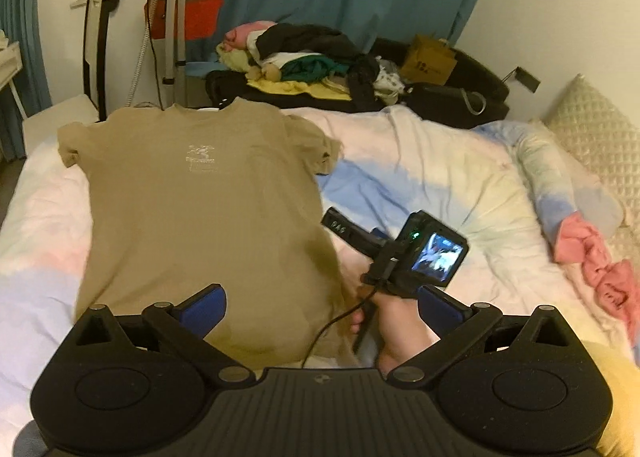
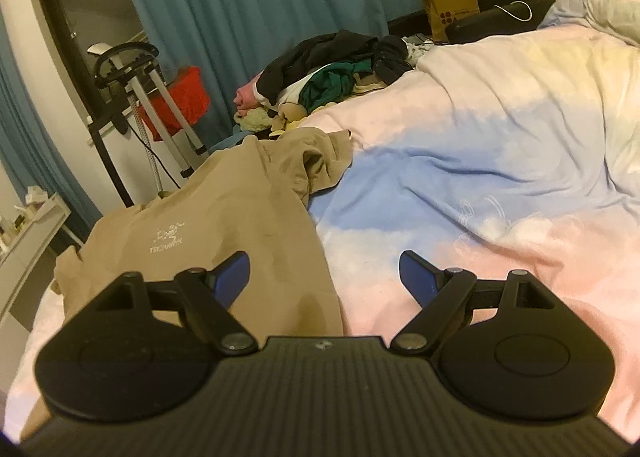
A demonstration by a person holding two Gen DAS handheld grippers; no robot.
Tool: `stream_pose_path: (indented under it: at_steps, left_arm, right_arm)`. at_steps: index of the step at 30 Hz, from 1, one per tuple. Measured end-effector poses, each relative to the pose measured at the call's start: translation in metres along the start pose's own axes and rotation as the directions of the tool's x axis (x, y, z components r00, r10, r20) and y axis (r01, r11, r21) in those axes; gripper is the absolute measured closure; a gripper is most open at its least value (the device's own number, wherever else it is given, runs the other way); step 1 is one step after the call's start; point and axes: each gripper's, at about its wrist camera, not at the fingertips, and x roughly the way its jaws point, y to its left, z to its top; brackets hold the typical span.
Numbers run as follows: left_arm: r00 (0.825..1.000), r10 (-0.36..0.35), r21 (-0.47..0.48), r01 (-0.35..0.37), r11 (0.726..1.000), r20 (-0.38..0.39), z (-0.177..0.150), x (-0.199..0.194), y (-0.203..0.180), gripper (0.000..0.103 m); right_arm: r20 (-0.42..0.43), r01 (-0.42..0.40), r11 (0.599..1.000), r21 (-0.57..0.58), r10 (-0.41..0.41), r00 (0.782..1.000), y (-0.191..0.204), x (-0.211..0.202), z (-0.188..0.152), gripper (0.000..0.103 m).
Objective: Fold clothes
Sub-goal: 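Grasp the T-shirt side by the sleeve with the right gripper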
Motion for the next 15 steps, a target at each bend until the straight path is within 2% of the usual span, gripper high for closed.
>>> stream_pose_path:
  at_steps: [4,10,15]
  left_arm:
    - [1.000,-0.023,-0.003,0.023,1.000,0.014,0.003,0.028,0.022,0.000]
    - [0.999,-0.043,0.003,0.043,0.999,0.031,0.009,0.071,0.028,0.000]
    - [0.997,-0.015,0.043,0.011,0.999,0.077,0.002,0.133,0.061,0.000]
  right_arm:
    - [-0.004,-0.002,1.000,0.017,0.002,1.000,-0.003,0.000,0.000,0.020]
    - [0.000,-0.007,1.000,0.024,0.007,1.000,-0.005,-0.001,0.002,0.020]
    - [0.014,-0.022,0.998,0.059,0.021,1.000,-0.013,-0.002,0.005,0.020]
